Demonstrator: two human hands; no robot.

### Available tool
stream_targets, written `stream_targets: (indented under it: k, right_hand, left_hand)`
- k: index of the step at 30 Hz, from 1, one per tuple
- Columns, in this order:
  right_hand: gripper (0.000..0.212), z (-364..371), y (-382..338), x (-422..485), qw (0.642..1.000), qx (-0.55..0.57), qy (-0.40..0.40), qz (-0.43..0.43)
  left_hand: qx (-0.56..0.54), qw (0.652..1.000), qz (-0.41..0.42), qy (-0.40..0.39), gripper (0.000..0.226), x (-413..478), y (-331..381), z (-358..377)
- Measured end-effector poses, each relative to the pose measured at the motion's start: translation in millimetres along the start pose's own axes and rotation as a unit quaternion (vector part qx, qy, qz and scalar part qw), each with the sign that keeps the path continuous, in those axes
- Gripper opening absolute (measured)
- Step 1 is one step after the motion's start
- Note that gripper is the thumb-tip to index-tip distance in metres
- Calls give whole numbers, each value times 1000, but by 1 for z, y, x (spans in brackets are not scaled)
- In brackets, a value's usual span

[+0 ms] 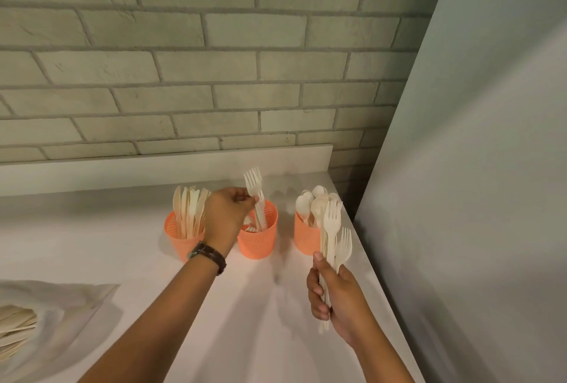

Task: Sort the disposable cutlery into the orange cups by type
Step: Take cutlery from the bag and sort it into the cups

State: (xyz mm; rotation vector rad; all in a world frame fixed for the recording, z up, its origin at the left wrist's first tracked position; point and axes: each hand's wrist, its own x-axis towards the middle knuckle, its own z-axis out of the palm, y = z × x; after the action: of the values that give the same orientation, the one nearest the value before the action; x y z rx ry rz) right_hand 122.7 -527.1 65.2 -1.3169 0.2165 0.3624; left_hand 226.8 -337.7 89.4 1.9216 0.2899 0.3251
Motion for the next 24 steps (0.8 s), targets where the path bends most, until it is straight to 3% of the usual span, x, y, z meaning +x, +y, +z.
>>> stream_targets:
  k: [6, 8, 11, 13, 19, 24]
  right_hand:
    - [24, 5, -4, -3, 999, -49, 13, -5]
    - [23, 8, -4, -2, 998, -68, 11, -13]
    - [21, 15, -4, -2, 993, -112, 5, -39]
    - [19, 22, -4, -4, 988, -142, 1, -53]
    - [6, 29, -2, -6, 979, -188, -1, -78]
    - [9, 26, -2, -10, 985, -155, -36, -73]
  left_hand:
    - [53, 998, 18, 5, 44, -14, -4, -8]
    - [27, 998, 54, 16, 29, -37, 6, -8]
    - [-9, 995, 70, -68, 8, -80, 18, 1]
    - [-22, 993, 41, -112, 13, -98, 19, 9]
    - [-101, 985, -51, -134, 16, -96, 20, 8]
    - [-188, 960, -107, -178, 13, -93, 23, -1]
